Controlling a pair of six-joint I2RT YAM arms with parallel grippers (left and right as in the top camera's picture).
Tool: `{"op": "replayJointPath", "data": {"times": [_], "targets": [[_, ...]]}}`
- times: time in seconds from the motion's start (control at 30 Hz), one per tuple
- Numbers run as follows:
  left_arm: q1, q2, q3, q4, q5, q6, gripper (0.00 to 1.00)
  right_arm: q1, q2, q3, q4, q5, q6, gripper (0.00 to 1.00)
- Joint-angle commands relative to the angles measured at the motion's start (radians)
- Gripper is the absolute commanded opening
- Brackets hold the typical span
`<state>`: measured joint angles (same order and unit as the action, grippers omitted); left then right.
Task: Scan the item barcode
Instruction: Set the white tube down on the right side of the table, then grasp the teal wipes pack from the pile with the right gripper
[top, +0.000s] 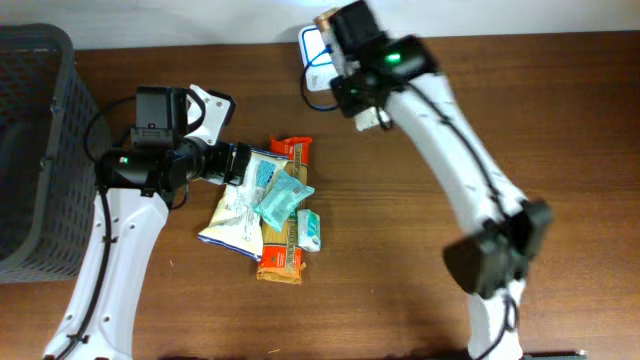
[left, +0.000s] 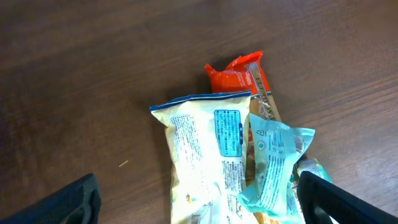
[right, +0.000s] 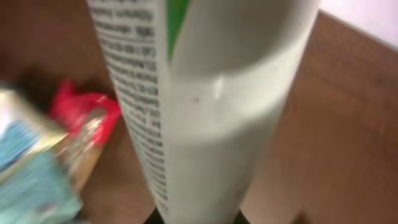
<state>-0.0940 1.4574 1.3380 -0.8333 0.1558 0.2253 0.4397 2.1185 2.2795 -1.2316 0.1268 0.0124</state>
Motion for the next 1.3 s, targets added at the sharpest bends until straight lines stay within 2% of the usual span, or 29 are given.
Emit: {"op": "replayJointPath", "data": {"times": [0.0,0.1,0.17,0.3,0.47,0.53,0.57,0.63,0.67,0.73,0.8,0.97,1.17,1.27], "targets": [[0.003,-0.01,0.008,0.002,0.0,0.016,0.99,-0.086,-0.106,0.021,-0.214,-0.153,0.157,0.04],[0.003,-0.01,0.008,0.002,0.0,0.016,0.99,-0.203,-0.083,0.007,-0.393,-0.154,0.211,0.04],[0.003,-0.01,0.008,0.002,0.0,0.016,0.99,-0.259,-0.052,-0.067,-0.383,-0.153,0.233,0.04],[0.003,-0.01,0.008,0.002,0.0,0.016,0.99,-0.346,-0.045,-0.421,-0.126,-0.154,0.267,0.04],[0.003,-0.01,0.008,0.002,0.0,0.016,0.99,-0.399,-0.045,-0.669,0.077,-0.153,0.285,0.04],[0.003,-0.01,0.008,0.002,0.0,0.016,0.99,-0.421,-0.045,-0.719,0.1,-0.126,0.285,0.36],[0.003,-0.01,0.008,0.002,0.0,0.016,0.99,-0.44,-0.046,-0.714,0.083,-0.077,0.285,0.47],[0.003,-0.01,0.008,0.002,0.0,0.016,0.99,-0.464,-0.046,-0.659,0.032,-0.103,0.285,0.5],[0.003,-0.01,0.008,0.002,0.0,0.016,0.99,-0.465,-0.047,-0.577,-0.036,-0.127,0.284,0.5],[0.004,-0.01,0.008,0.002,0.0,0.016,0.99,-0.403,-0.048,-0.448,-0.121,-0.129,0.277,0.5],[0.003,-0.01,0.008,0.002,0.0,0.016,0.99,-0.288,-0.048,-0.4,-0.123,-0.23,0.276,0.51],[0.003,-0.01,0.008,0.002,0.0,0.016,0.99,0.002,-0.045,-0.513,-0.038,-0.254,0.338,0.5],[0.003,-0.01,0.008,0.002,0.0,0.016,0.99,0.23,-0.045,-0.556,0.051,-0.258,0.436,0.49],[0.003,-0.01,0.008,0.002,0.0,0.016,0.99,0.293,-0.045,-0.608,0.143,-0.259,0.496,0.45]]}}
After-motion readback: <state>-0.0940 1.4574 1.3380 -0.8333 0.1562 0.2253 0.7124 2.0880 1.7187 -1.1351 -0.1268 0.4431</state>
